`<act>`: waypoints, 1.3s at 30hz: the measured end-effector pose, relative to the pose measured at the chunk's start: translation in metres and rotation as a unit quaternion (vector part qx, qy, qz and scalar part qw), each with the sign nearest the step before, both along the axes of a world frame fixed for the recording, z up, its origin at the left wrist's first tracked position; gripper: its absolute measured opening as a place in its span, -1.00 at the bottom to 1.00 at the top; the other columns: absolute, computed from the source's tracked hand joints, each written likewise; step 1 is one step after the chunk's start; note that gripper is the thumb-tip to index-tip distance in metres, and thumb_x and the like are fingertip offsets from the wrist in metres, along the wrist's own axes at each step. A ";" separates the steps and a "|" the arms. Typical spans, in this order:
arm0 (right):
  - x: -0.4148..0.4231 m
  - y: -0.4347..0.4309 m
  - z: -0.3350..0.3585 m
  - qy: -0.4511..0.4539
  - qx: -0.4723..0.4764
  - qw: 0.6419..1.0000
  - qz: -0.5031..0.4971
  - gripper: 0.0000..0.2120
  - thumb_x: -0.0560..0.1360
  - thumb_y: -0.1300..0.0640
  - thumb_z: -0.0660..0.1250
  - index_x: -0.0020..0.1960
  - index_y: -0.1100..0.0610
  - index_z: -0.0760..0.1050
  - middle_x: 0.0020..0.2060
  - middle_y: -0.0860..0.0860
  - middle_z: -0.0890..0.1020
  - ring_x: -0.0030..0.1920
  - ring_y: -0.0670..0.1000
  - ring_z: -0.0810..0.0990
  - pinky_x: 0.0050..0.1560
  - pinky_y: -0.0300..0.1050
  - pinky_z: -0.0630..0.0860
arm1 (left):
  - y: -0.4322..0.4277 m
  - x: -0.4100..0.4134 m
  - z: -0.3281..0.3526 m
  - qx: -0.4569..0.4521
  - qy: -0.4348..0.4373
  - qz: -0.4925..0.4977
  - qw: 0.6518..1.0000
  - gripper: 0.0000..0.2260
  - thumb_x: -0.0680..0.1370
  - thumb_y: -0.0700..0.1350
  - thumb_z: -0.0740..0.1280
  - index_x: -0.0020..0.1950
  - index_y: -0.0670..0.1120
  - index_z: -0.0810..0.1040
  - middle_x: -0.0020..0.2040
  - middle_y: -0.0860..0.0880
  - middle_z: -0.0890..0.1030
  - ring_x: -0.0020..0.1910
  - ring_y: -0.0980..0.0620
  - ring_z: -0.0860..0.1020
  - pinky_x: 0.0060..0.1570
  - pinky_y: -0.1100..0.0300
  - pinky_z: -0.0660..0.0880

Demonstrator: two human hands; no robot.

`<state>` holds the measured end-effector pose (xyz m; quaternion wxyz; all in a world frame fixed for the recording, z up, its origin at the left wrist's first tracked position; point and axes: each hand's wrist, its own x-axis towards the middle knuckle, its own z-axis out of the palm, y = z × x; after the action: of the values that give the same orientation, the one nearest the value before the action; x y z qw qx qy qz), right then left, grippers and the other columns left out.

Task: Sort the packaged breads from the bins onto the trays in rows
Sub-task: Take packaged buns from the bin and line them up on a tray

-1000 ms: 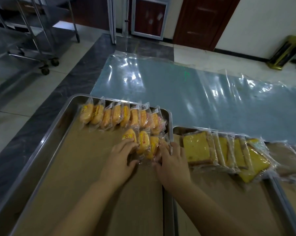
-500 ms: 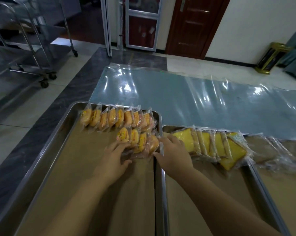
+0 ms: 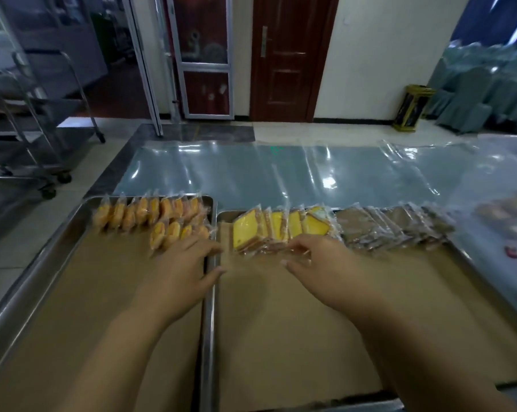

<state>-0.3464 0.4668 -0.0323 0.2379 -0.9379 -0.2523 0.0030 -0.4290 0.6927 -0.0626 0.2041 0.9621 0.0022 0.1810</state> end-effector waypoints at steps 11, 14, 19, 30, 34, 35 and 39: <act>-0.032 -0.233 0.044 -0.036 -0.135 0.990 -0.011 -0.51 0.43 -0.27 0.27 0.29 -0.09 0.39 0.09 -0.09 0.57 0.06 -0.04 0.53 0.02 -0.04 0.52 | -0.222 -0.028 0.041 0.061 0.037 -0.073 0.995 -0.77 0.46 0.14 0.34 0.09 0.16 0.49 -0.07 0.24 0.48 -0.13 0.26 0.42 -0.23 0.46 0.28; -0.032 -0.286 0.051 -0.035 -0.151 0.988 -0.006 -0.51 0.43 -0.25 0.29 0.30 -0.10 0.38 0.13 -0.10 0.57 0.07 -0.04 0.53 -0.03 -0.12 0.45 | -0.274 -0.027 0.047 0.051 0.042 -0.114 0.991 -0.78 0.46 0.16 0.33 0.06 0.15 0.50 -0.07 0.21 0.51 -0.14 0.26 0.42 -0.17 0.41 0.35; -0.018 -0.356 0.069 -0.047 -0.204 0.978 0.014 -0.56 0.44 -0.24 0.27 0.27 -0.14 0.37 0.11 -0.13 0.57 0.06 -0.07 0.52 0.04 -0.09 0.47 | -0.337 -0.007 0.055 0.067 0.042 -0.186 0.979 -0.75 0.49 0.19 0.27 0.12 0.17 0.48 -0.01 0.24 0.50 -0.09 0.28 0.42 -0.11 0.43 0.37; 0.078 -0.479 0.102 -0.153 -0.268 0.951 0.017 -0.69 0.53 -0.17 0.17 0.23 -0.13 0.45 0.04 -0.18 0.59 0.03 -0.04 0.55 -0.02 -0.11 0.50 | -0.428 0.122 0.068 0.181 -0.058 -0.237 0.953 -0.77 0.32 0.09 0.50 -0.10 0.05 0.62 -0.20 0.13 0.62 -0.32 0.10 0.60 -0.49 0.28 0.42; 0.134 -0.519 0.112 -0.158 -0.285 0.945 0.010 -0.71 0.53 -0.13 0.17 0.18 -0.09 0.51 0.01 -0.12 0.63 -0.01 0.05 0.58 -0.04 -0.03 0.52 | -0.464 0.178 0.069 0.148 -0.083 -0.237 0.957 -0.76 0.44 0.15 0.30 -0.07 0.04 0.62 -0.20 0.12 0.62 -0.30 0.06 0.61 -0.48 0.19 0.47; 0.147 -0.529 0.113 -0.160 -0.288 0.944 0.009 -0.72 0.53 -0.11 0.18 0.17 -0.08 0.52 0.01 -0.10 0.63 -0.02 0.06 0.59 -0.05 -0.02 0.52 | -0.474 0.191 0.071 0.139 -0.089 -0.240 0.957 -0.74 0.44 0.15 0.25 -0.06 0.04 0.62 -0.19 0.11 0.63 -0.29 0.05 0.61 -0.46 0.14 0.51; 0.195 -0.568 0.116 -0.160 -0.292 0.943 0.003 -0.76 0.52 -0.06 0.22 0.09 -0.02 0.56 -0.07 -0.06 0.65 -0.10 0.10 0.60 -0.16 0.02 0.53 | -0.510 0.239 0.085 0.140 -0.105 -0.254 0.951 -0.73 0.43 0.13 0.23 -0.10 0.01 0.62 -0.22 0.10 0.61 -0.32 0.03 0.59 -0.44 0.14 0.50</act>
<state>-0.1514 -0.1014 0.0841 -0.0903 -0.9537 -0.2775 -0.0732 -0.1900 0.1823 0.0226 0.1055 0.9251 -0.2893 0.2220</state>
